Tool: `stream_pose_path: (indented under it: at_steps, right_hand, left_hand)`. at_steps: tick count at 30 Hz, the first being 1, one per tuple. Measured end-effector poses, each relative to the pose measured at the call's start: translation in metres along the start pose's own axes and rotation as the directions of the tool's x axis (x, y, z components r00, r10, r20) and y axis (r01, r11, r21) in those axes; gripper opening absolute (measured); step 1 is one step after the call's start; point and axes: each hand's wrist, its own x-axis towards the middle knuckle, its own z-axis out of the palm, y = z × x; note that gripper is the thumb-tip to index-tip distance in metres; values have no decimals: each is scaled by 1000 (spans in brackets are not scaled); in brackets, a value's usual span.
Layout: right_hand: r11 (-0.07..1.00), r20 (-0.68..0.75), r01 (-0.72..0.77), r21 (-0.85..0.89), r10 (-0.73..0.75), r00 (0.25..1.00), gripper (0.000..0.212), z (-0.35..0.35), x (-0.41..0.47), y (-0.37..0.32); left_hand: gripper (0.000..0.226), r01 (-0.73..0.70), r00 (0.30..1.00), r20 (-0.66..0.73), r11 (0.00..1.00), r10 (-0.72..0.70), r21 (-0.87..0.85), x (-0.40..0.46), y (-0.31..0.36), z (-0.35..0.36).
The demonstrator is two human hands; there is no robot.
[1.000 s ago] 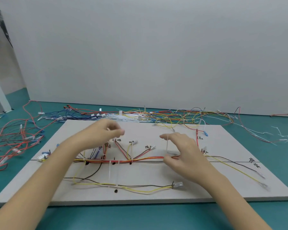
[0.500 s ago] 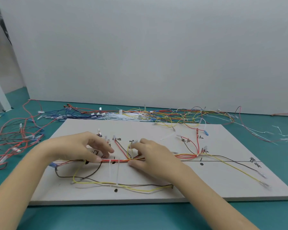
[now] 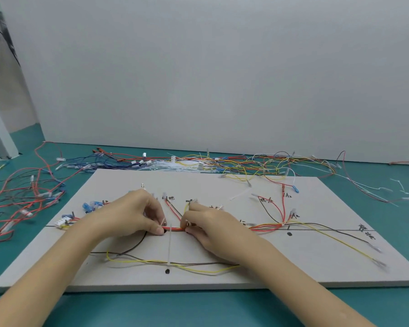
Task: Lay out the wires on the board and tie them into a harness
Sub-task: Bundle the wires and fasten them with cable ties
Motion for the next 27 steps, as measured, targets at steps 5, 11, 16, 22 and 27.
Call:
stream_pose_path:
  at_steps: [5,11,16,22,27]
  right_hand:
    - [1000,-8,16,7,-16,1000,16,1,1,-1]
    - [999,-7,34,-20,-35,999,15,1,1,-1]
    - [1000,4,1,-1,-1,1000,12,-10,-20,15]
    - [995,-54,-96,35,97,994,9,-25,-64,49]
    - [984,-102,-170,61,176,979,11,-24,-74,66]
  left_hand:
    - [10,-13,1000,-16,999,13,34,0,-1,3]
    - [8,-8,998,-62,996,14,85,-1,1,5]
    - [4,-110,992,-56,992,114,58,0,22,23]
    - [12,-315,907,-162,882,388,352,17,59,69]
    - [15,-369,849,-189,810,493,456,33,67,80]
